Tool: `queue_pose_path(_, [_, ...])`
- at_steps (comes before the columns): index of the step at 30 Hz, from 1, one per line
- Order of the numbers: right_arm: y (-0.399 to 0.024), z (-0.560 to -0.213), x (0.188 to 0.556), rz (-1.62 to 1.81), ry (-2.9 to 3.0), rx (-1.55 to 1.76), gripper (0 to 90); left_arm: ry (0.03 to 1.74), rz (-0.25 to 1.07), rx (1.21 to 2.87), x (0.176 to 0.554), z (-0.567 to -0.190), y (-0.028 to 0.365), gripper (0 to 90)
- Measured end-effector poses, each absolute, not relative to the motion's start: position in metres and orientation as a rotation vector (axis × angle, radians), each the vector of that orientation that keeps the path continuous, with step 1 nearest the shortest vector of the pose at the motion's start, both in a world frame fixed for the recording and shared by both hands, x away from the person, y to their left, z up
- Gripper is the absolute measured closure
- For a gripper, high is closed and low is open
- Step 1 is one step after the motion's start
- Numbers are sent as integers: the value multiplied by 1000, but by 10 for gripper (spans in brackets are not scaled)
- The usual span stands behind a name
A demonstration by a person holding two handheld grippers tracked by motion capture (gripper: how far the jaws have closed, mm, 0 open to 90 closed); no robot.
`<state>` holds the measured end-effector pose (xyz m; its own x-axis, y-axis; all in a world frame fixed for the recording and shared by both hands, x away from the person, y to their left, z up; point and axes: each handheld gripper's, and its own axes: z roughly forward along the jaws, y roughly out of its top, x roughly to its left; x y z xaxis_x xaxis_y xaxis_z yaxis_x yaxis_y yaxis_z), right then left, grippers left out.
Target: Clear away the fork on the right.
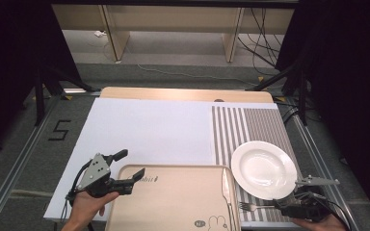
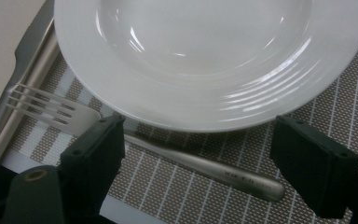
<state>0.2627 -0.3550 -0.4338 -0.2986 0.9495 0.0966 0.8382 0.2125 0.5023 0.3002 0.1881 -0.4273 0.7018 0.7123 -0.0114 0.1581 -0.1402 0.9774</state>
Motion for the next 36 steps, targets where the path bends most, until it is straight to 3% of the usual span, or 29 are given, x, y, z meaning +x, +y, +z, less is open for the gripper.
queue_pose_path(36, [-347,-457,276,611,2468,1579,197,707,555,1668,302,-428,188,169])
